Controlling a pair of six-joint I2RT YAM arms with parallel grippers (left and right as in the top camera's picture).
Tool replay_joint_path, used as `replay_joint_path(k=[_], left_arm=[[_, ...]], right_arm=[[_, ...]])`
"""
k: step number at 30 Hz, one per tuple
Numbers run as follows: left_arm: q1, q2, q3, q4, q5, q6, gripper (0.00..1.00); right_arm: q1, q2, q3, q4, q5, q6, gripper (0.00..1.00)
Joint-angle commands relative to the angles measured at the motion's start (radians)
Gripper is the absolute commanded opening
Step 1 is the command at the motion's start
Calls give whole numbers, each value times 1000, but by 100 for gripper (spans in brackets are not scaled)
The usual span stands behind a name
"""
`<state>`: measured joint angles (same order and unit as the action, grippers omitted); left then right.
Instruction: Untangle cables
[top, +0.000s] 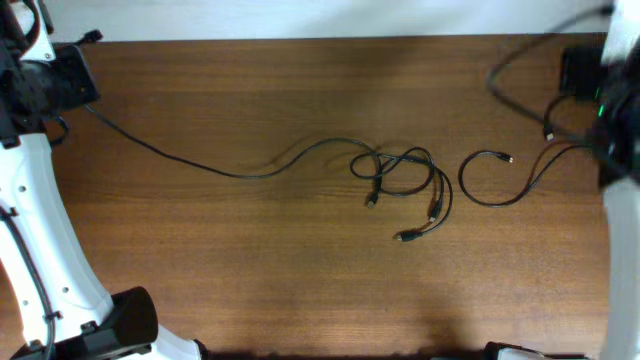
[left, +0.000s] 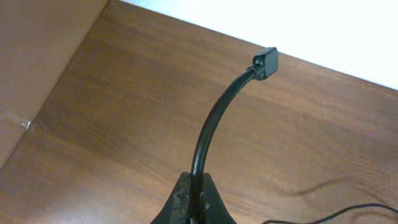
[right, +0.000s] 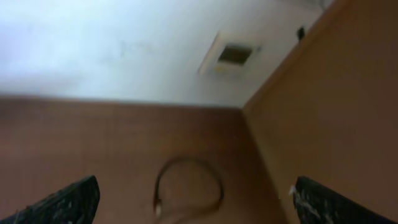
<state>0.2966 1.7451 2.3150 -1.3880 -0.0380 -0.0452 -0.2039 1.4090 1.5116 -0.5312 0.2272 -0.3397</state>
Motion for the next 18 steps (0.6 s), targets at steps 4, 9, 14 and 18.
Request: replay_joint_path(k=[4, 9, 14, 18], left_arm=[[-1, -3, 10, 15, -11, -34, 0], [-1, -2, 10, 23, -11, -32, 0], [-2, -2, 10, -33, -11, -33, 0], [-2, -2, 9, -16, -7, -60, 0]], right_arm=[[-138, 155, -267, 100, 440, 753, 99], [-203, 413, -267, 213, 273, 853, 100], [-203, 552, -267, 168, 224, 1033, 88], [-203, 632, -267, 172, 209, 1033, 88]])
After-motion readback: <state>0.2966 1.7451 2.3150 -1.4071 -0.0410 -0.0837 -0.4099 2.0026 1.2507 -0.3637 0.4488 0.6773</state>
